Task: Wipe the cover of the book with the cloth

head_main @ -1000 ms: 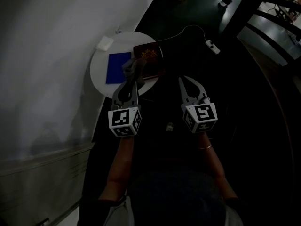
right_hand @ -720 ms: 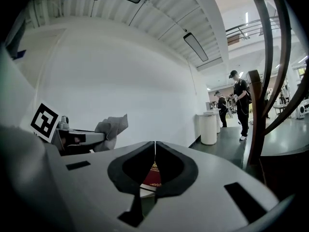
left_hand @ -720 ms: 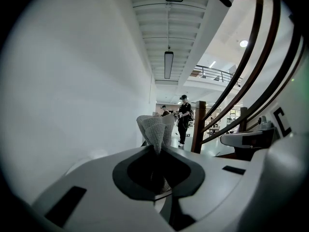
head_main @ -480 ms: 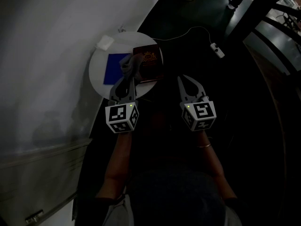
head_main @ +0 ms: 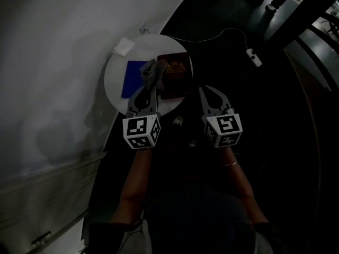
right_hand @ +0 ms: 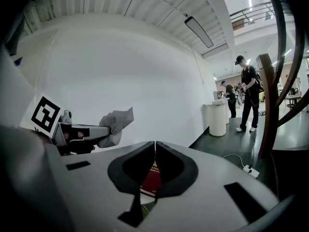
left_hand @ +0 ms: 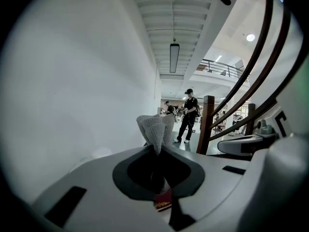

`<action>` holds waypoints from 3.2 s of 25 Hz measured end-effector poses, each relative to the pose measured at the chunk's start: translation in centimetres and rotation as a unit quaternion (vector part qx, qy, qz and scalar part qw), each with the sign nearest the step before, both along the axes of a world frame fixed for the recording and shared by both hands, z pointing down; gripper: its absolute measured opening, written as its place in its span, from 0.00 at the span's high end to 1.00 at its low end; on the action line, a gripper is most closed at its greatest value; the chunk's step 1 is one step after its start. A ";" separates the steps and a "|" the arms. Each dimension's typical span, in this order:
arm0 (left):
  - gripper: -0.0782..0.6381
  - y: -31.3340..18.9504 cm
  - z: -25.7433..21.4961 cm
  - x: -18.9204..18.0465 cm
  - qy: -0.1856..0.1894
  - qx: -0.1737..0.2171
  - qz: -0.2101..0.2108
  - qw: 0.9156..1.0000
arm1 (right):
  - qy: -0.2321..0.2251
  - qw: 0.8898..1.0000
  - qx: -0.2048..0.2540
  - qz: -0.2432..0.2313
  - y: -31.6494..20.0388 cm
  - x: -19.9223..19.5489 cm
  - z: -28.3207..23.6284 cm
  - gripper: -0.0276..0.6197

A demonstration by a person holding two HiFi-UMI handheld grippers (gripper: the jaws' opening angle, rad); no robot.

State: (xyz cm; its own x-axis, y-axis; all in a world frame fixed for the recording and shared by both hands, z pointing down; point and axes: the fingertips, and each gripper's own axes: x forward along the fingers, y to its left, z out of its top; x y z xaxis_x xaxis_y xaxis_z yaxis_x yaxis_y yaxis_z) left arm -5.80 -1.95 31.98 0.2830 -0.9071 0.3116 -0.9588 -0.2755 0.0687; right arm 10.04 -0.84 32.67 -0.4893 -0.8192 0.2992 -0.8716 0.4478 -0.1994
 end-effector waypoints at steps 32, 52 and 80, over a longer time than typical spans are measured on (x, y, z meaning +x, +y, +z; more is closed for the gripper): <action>0.84 -15.0 12.8 3.6 0.037 -0.137 0.113 0.983 | 0.071 0.984 -0.163 0.024 -9.4 -5.2 14.3 0.91; 0.84 -18.7 18.7 11.2 0.028 -0.235 0.197 0.951 | 0.084 0.972 -0.214 0.049 -10.0 -4.1 18.2 0.91; 0.84 -18.5 21.0 2.0 -0.012 -0.295 0.117 0.948 | 0.120 0.966 -0.231 -0.002 -11.4 -6.8 19.0 0.91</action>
State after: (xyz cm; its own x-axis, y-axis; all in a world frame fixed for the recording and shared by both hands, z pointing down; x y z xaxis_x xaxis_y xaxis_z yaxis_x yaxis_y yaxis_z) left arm -3.80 -20.41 53.02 0.4418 -0.4862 0.7539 -0.8791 -0.4023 0.2557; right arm 3.26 -12.28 51.65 -0.3637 -0.5691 0.7374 -0.9160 0.3624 -0.1721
